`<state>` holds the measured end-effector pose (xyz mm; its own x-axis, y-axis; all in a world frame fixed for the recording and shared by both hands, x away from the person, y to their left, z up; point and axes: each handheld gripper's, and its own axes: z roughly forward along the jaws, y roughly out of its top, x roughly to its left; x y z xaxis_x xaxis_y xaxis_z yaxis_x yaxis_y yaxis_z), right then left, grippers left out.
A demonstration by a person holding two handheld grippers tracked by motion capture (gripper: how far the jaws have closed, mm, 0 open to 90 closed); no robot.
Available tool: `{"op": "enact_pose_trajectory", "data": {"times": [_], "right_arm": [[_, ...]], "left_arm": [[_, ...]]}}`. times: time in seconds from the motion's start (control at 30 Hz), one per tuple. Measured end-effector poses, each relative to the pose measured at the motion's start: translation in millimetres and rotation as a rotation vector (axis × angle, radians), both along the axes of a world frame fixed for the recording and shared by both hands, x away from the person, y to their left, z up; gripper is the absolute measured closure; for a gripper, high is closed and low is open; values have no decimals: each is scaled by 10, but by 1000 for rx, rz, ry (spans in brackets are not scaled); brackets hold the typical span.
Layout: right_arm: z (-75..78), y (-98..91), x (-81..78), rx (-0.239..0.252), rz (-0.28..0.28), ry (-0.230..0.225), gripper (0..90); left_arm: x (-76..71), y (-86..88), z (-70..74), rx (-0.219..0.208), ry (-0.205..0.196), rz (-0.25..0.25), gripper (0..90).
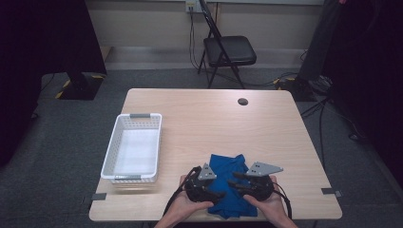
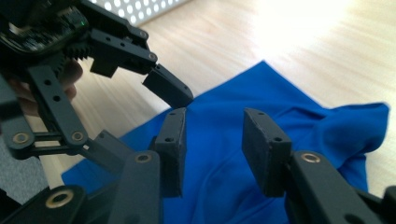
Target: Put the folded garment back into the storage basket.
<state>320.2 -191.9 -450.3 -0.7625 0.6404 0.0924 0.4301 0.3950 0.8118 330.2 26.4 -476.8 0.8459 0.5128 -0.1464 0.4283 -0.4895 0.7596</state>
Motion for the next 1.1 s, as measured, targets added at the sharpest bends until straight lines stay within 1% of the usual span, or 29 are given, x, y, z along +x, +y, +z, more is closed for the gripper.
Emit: {"op": "enact_pose_trajectory", "data": {"times": [0.07, 0.1, 0.17, 0.23, 0.27, 0.4, 0.43, 0.5, 0.53, 0.6, 0.77, 0.8, 0.87, 0.97, 1.03, 1.1], "right_arm": [[-46, 17, 10, -15, 2, 9, 595], [-67, 26, 16, -27, 1, 14, 589], [-102, 44, 29, -51, -4, 9, 571], [-131, 54, 42, -61, -3, 11, 552], [-147, 59, 43, -69, -2, 5, 552], [-224, 83, 39, -109, 3, 15, 549], [-242, 84, 37, -122, -5, 12, 548], [-270, 87, 44, -139, -18, 26, 551], [-283, 90, 45, -152, -23, 25, 561], [-292, 90, 35, -160, -27, 23, 580], [-305, 72, 19, -185, -44, 1, 686], [-303, 65, 17, -190, -44, -1, 693], [-303, 51, 10, -191, -42, -9, 709], [-300, 11, 2, -192, -48, -14, 769], [-285, -20, -1, -184, -58, -1, 785], [-276, -55, -4, -177, -65, 0, 796]], "left_arm": [[-8, -14, -14, -5, -4, -9, 298], [-17, -20, -25, 1, -4, -10, 301], [-24, -26, -56, 16, 3, -14, 300], [-29, -34, -93, 34, 8, -20, 297], [-34, -41, -107, 41, 7, -22, 296], [-58, -69, -118, 48, -12, -17, 277], [-64, -75, -123, 52, -22, -20, 275], [-71, -83, -132, 60, -41, -27, 271], [-70, -82, -134, 59, -41, -29, 271], [-67, -73, -139, 49, -36, -28, 271], [-73, -72, -145, 46, -43, -26, 272], [-76, -74, -145, 46, -44, -22, 273], [-86, -84, -149, 52, -55, -17, 273], [-90, -90, -150, 55, -58, -15, 273], [-88, -87, -151, 53, -57, -16, 273], [-91, -88, -151, 54, -59, -14, 273]]}}
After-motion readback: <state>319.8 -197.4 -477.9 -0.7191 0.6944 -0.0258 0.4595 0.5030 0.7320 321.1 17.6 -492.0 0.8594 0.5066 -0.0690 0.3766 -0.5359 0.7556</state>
